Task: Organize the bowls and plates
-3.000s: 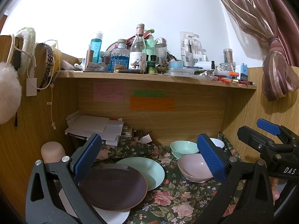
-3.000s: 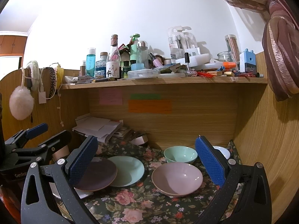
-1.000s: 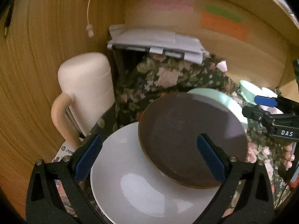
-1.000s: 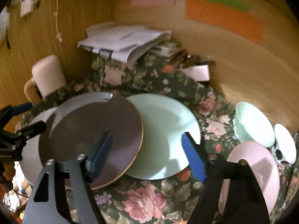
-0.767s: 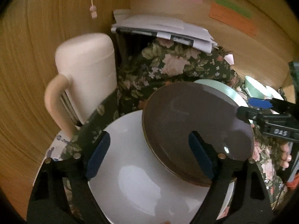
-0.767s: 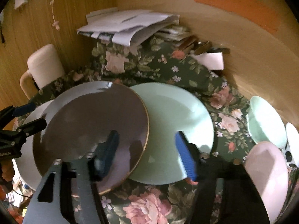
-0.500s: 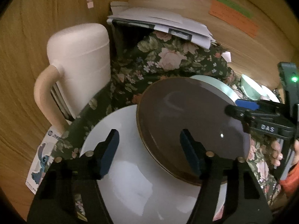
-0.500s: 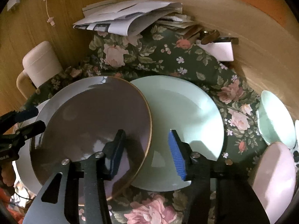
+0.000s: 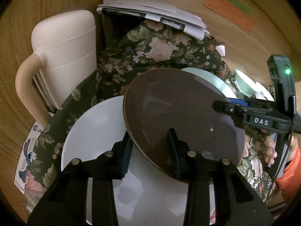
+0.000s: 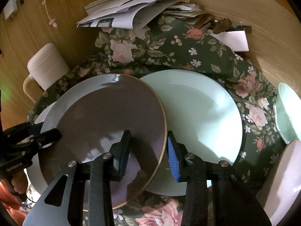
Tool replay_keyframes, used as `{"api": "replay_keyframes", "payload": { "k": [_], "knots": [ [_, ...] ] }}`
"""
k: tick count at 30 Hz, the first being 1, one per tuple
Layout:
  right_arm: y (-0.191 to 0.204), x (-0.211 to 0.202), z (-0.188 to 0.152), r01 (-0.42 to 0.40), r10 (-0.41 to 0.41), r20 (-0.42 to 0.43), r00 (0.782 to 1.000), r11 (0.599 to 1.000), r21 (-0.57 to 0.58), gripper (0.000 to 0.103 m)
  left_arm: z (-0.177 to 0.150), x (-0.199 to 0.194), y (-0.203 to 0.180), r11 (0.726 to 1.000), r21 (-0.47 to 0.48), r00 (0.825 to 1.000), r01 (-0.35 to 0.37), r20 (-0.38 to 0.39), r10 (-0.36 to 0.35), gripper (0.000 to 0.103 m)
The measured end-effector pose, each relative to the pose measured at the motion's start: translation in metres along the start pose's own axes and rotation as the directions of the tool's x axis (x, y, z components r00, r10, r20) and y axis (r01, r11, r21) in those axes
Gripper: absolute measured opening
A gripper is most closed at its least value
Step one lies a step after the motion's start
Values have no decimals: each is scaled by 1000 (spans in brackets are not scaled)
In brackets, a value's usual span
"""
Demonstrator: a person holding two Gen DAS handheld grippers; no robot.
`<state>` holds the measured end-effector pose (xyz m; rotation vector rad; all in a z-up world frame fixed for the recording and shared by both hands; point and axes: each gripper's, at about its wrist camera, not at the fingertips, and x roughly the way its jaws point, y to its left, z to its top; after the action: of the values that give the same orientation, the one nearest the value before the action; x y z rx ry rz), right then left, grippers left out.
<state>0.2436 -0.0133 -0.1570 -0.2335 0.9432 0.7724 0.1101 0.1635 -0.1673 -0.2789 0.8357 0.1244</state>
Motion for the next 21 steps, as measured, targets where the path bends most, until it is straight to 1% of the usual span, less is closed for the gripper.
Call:
{"api": "replay_keyframes", "payload": {
  "k": [5, 8, 12, 16, 21],
  "knots": [
    [0, -2, -2, -2, 2, 12, 1000, 1000, 19, 31, -1, 1, 0, 1000, -3, 1000, 2, 3, -2, 37],
    [1, -9, -4, 3, -4, 23, 1000, 1000, 21, 31, 0, 0, 1, 999, -32, 1000, -5, 11, 6, 37],
    [0, -14, -6, 4, -5, 33, 999, 1000, 30, 30, 2, -2, 3, 998, -69, 1000, 10, 27, -8, 37],
    [0, -24, -9, 18, -20, 59, 998, 999, 35, 29, 2, -1, 1, 998, -64, 1000, 13, 27, -11, 37],
    [-1, -39, -15, 27, -31, 92, 995, 999, 42, 29, 2, -4, -5, 999, -50, 999, 8, 53, -6, 37]
  ]
}}
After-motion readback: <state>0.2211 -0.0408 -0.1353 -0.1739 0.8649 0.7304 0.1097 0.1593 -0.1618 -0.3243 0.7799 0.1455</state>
